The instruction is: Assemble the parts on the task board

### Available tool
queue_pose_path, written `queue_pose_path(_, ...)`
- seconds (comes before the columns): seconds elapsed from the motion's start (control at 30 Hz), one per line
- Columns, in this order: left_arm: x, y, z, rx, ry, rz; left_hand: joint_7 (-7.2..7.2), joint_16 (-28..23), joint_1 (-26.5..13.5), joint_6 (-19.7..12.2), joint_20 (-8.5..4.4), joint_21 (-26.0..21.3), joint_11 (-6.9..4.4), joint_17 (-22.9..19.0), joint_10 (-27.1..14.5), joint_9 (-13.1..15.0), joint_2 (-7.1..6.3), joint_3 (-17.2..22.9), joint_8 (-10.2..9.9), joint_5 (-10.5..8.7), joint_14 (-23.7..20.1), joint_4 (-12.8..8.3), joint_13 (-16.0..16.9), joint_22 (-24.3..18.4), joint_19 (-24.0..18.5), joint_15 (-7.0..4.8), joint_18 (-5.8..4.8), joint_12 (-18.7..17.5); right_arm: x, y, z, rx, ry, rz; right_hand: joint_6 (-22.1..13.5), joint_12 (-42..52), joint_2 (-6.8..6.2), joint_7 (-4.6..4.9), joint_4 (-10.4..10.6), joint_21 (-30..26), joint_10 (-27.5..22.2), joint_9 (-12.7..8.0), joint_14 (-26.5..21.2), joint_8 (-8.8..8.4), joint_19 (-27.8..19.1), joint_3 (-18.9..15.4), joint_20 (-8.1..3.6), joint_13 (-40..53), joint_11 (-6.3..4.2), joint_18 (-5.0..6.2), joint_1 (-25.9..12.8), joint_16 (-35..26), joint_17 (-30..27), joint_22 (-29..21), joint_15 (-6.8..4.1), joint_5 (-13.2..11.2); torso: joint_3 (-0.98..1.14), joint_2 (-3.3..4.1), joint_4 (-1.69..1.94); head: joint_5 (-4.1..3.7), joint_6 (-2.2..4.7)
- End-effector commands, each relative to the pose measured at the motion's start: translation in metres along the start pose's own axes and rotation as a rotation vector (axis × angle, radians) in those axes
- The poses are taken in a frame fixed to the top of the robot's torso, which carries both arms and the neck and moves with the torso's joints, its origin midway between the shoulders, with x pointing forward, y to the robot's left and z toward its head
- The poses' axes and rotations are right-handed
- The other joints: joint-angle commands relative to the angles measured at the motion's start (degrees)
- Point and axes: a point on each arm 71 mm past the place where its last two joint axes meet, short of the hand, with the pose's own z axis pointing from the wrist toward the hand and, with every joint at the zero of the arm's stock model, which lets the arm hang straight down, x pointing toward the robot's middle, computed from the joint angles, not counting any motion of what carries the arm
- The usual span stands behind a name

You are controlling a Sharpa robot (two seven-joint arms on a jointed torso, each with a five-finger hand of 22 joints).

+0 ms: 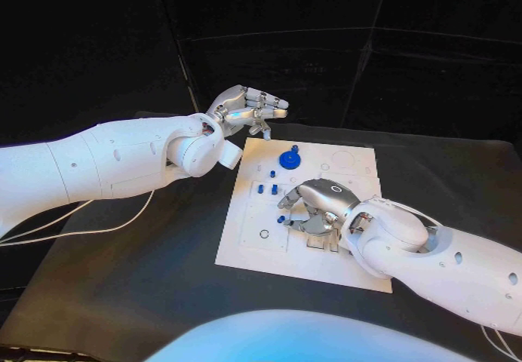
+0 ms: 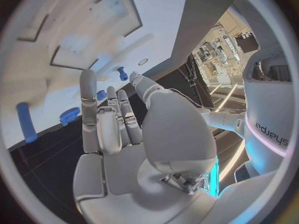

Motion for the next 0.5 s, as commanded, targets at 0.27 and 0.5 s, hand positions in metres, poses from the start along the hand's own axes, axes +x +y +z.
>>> queue_pose_path(0.27,-0.001,0.0,0.0,0.003,0.01,-0.008,0.06,0.29,0.29,-0.52,0.47,-0.22,0.16,-0.05,-0.48,0.01,0.1,-0.29,0.09,-0.21,-0.15,0.06,-0.03,-0.06,-0.02,0.1,0.74,0.31,-0.044,-0.027,-0.033,0.124,-0.021,0.037,0.11,1.0,0.12,-0.22,0.3,-0.01,-0.75,0.08,2.12,0.05,0.51,-2.16,-0.13,0.03,-0.14,0.85,-0.32,-0.12,-0.1,-0.14,0.21,-0.27,-0.05,-0.03,-0.11,-2.21,1.71)
queue_pose_path(0.5,-0.001,0.0,0.0,0.003,0.013,-0.01,0.07,0.29,0.3,-0.52,0.47,-0.23,0.17,-0.07,-0.54,0.01,0.11,-0.3,0.1,-0.21,-0.15,0.06,-0.04,-0.07,-0.01,0.1,0.74,0.31,-0.064,-0.052,-0.048,0.208,0.043,-0.054,-3.15,2.02,0.07,-1.72,2.62,-2.42,-8.35,0.05,0.78,-0.06,-0.78,-13.73,0.33,0.19,0.38,0.78,2.61,-1.81,-2.95,-1.63,0.7,1.47,-0.07,0.15,0.11,-3.62,2.49)
